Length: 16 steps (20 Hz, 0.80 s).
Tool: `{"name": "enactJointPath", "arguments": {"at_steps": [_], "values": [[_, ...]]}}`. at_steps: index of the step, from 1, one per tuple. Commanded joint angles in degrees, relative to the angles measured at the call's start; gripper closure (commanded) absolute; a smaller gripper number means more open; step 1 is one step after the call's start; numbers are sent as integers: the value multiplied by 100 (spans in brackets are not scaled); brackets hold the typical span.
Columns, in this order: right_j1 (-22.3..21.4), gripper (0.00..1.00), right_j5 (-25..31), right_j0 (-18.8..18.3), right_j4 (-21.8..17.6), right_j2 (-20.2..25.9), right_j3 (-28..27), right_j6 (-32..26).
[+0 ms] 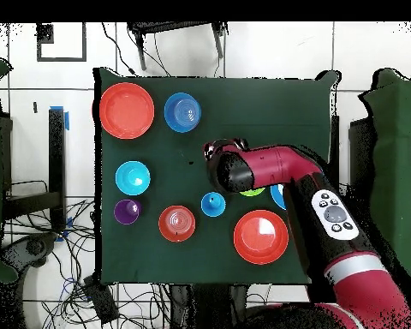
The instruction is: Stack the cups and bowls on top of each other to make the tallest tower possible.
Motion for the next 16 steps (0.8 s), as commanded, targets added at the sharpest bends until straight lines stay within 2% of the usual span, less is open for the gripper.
{"name": "enactJointPath", "arguments": {"at_steps": [1, 3, 7, 11, 16], "values": [[-486, 0, 1340, -279, 19, 417, 252, -1476], [-503, 0, 1684, -462, 151, 557, 322, -1654], [-598, 0, 2585, -463, 286, 493, 334, -1732], [-575, 0, 2848, -411, 93, 459, 360, -1634], [-160, 0, 2879, -362, -132, 419, 257, -1406]]}}
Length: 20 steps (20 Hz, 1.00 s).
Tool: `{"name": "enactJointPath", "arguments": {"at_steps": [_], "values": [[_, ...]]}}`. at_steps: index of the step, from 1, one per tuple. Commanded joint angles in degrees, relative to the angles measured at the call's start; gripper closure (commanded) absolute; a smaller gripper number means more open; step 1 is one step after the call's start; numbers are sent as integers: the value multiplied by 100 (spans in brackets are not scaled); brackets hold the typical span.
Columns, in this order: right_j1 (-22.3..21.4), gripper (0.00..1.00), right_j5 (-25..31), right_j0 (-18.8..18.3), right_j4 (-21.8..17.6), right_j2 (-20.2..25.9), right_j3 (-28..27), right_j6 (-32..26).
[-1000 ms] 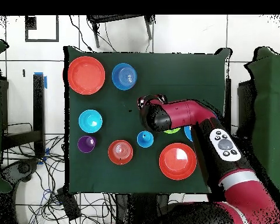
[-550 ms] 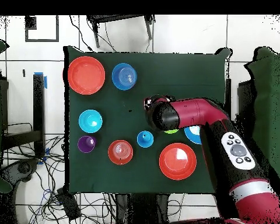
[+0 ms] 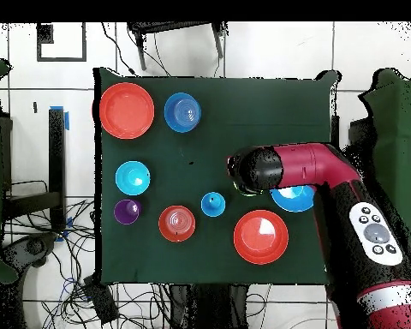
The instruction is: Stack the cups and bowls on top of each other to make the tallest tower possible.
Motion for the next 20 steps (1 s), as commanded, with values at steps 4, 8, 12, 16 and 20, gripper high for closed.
{"name": "enactJointPath", "arguments": {"at_steps": [4, 8, 12, 16, 20], "values": [[455, 0, 553, 167, -366, 187, 220, -1313], [439, 0, 490, 168, -388, 187, 279, -1277], [464, 0, 366, 174, -433, 185, 287, -1233], [404, 0, 312, 164, -425, 205, 321, -1217], [442, 0, 337, 166, -417, 192, 318, -1204]]}}
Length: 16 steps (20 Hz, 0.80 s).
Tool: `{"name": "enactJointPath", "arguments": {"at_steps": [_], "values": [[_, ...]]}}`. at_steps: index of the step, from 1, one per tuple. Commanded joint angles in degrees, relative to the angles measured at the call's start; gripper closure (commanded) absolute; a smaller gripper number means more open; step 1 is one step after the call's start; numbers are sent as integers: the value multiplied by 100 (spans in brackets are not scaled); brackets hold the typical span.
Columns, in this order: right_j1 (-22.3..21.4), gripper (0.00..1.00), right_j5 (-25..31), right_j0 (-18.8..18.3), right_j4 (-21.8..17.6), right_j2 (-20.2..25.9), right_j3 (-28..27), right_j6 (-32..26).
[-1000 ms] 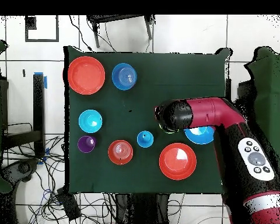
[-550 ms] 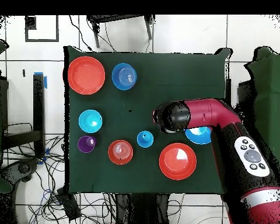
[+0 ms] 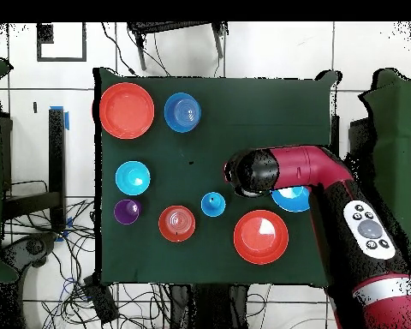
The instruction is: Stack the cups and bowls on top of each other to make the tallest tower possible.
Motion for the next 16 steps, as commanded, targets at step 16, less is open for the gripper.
{"name": "enactJointPath", "arguments": {"at_steps": [16], "values": [[327, 0, -2, 95, -451, 171, 465, -1083]]}}
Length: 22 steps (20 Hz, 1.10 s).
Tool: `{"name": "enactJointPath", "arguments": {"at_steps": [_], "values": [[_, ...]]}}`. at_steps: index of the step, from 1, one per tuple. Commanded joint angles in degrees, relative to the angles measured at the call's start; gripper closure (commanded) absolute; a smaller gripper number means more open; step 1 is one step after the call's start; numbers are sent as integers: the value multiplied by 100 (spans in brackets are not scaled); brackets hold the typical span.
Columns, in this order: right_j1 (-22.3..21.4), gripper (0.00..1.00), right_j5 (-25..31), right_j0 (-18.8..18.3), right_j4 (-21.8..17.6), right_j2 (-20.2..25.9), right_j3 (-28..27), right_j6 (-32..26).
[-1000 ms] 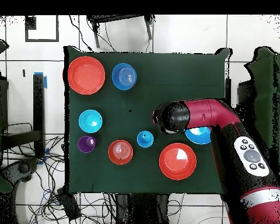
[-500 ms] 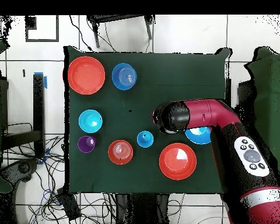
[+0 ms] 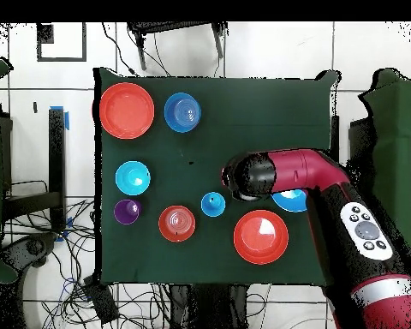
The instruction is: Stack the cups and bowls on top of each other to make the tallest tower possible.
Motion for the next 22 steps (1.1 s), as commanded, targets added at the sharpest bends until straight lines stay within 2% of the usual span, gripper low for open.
{"name": "enactJointPath", "arguments": {"at_steps": [1, 8, 10, 12, 16, 22], "values": [[328, 0, -5, 93, -452, 170, 304, -1079], [525, 0, -213, 147, -571, 120, 235, -953], [573, 0, -400, 178, -646, 103, 171, -860], [583, 0, -901, 227, -842, 56, 113, -616], [836, 0, -929, 266, -925, 57, -104, -622], [900, 0, -1346, 288, -1064, -18, -33, -363]]}}
